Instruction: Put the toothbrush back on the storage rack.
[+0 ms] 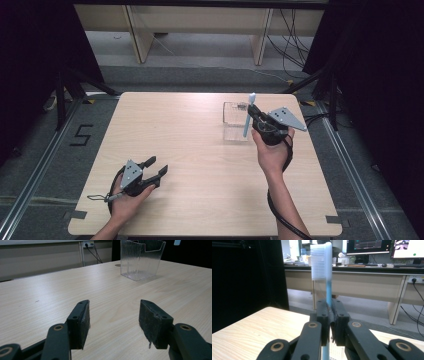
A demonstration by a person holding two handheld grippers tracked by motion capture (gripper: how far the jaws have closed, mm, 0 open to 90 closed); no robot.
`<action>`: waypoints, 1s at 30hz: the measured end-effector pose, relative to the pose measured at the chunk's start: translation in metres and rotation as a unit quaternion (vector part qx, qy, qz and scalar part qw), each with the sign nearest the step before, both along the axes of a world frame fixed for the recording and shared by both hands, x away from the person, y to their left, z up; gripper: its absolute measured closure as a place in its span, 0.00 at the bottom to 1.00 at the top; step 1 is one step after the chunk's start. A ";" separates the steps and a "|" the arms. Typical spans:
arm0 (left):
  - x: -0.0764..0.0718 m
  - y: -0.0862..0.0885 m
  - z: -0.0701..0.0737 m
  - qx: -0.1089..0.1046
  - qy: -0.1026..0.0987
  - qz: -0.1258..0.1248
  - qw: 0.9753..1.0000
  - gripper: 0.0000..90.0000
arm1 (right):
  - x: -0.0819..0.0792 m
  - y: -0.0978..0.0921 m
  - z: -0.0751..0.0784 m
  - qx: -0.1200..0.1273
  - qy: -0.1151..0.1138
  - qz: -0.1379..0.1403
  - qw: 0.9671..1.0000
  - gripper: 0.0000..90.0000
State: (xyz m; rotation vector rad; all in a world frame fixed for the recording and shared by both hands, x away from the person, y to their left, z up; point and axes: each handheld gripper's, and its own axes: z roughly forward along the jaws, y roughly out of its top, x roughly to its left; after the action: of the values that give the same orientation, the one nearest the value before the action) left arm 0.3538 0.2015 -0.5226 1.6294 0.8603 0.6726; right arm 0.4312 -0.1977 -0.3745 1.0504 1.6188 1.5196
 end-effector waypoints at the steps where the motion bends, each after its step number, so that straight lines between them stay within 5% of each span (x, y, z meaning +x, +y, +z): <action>1: 0.000 0.000 0.000 0.000 0.000 0.000 1.000 0.46 | 0.000 -0.001 0.001 -0.004 0.003 -0.002 1.000 0.96; 30: 0.000 0.000 0.000 0.001 0.000 0.001 1.000 0.46 | 0.014 -0.010 0.016 0.007 -0.020 -0.024 0.999 0.96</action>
State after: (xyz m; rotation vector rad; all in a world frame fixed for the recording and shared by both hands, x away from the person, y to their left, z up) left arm 0.3538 0.2010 -0.5226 1.6314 0.8616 0.6744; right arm 0.4448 -0.2081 -0.3587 1.0531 1.5466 1.5120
